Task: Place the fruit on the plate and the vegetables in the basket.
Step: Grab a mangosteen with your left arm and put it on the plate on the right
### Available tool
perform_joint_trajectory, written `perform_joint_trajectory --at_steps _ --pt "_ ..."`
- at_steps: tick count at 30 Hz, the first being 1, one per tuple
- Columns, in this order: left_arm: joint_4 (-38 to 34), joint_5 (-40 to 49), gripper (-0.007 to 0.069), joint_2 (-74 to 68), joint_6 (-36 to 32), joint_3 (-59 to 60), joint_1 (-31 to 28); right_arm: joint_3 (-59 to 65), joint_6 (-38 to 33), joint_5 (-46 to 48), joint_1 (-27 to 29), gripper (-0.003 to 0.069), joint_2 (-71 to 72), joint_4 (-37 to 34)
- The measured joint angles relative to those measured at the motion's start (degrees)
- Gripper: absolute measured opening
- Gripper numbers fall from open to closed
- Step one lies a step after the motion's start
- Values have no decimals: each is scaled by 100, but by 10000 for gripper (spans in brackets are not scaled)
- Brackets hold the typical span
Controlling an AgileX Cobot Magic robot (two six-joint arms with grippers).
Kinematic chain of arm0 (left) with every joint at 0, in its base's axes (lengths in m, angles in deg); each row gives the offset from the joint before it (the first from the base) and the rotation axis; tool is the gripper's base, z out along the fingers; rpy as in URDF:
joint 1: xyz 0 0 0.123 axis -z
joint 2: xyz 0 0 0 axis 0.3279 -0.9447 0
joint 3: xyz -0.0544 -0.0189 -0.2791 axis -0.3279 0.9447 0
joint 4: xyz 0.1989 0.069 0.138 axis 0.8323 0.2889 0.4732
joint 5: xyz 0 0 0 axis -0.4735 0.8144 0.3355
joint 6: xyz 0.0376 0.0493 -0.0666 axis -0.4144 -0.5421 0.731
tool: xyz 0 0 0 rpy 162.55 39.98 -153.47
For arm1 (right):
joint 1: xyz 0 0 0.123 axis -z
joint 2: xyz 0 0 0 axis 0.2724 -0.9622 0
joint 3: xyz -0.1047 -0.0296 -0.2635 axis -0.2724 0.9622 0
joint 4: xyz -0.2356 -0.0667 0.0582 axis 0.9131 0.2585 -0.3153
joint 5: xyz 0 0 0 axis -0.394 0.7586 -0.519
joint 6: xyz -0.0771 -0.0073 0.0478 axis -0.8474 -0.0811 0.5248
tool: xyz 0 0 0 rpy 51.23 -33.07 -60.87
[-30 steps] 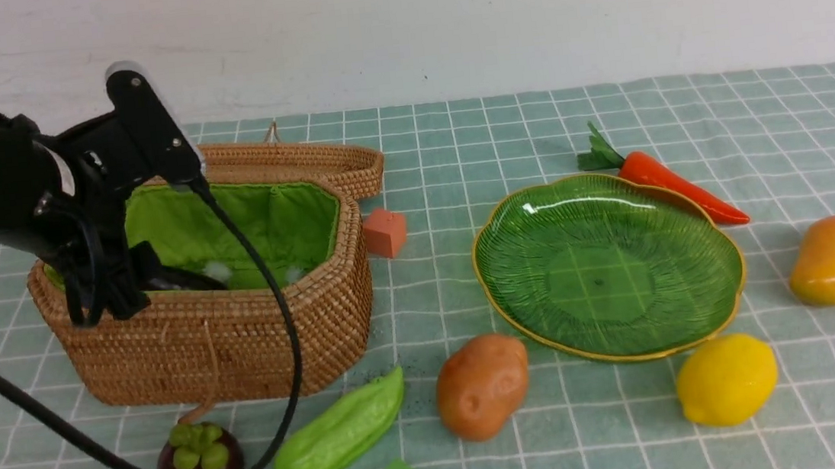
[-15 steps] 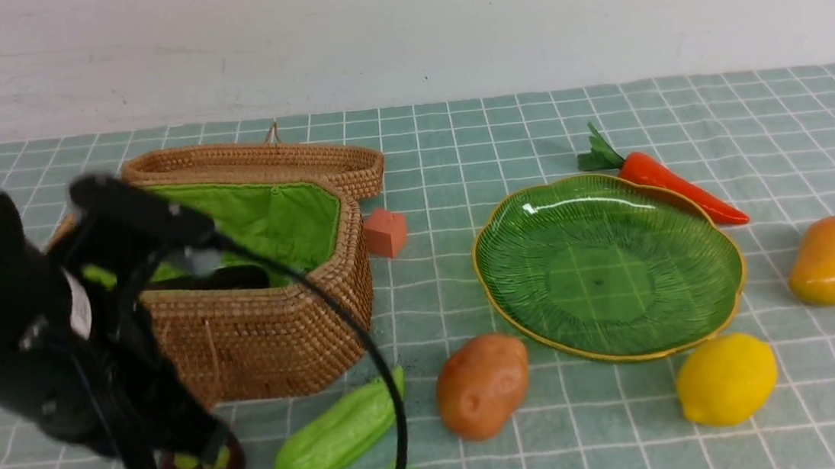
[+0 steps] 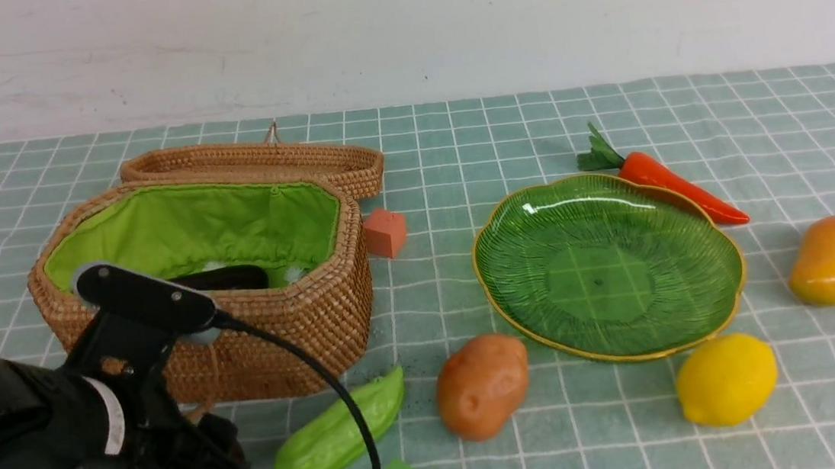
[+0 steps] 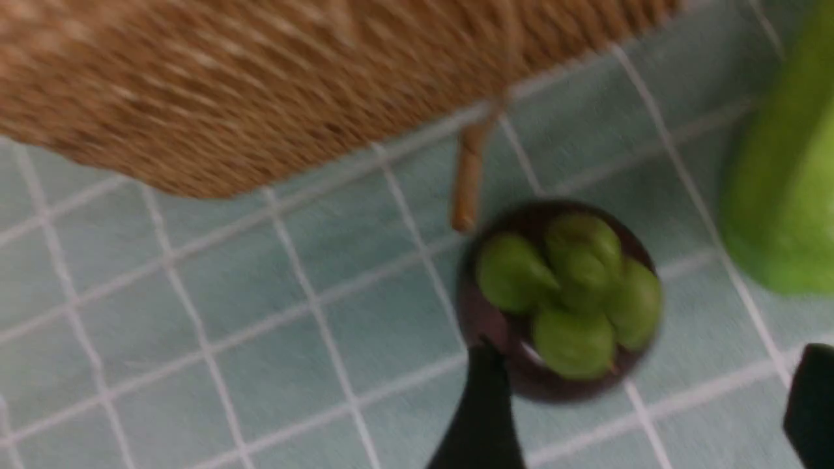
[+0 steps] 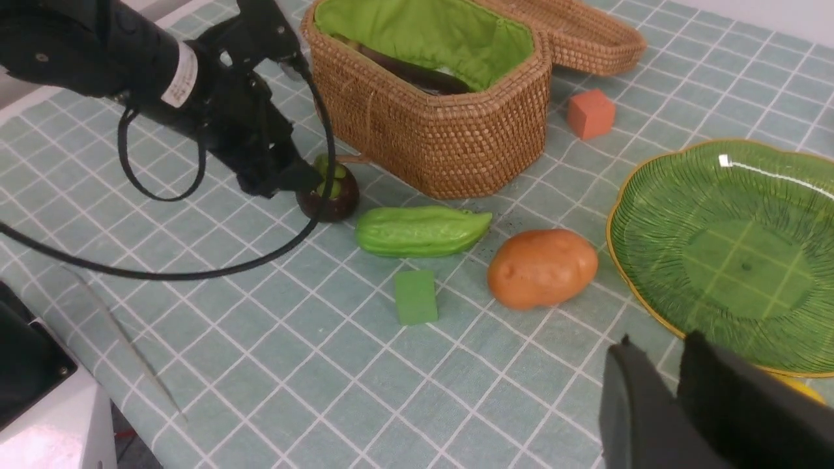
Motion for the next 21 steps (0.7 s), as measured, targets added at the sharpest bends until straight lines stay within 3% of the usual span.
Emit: perform_joint_trajectory --at_steps 4,7,21 --pt "643 -319 614 -424 819 0 0 0 0 1 0 117 0 0" --pt "864 -506 605 -790 1043 0 0 0 0 29 0 117 0 0" --pt "1378 -765 578 -1866 1231 -59 0 0 0 371 0 118 0 0"
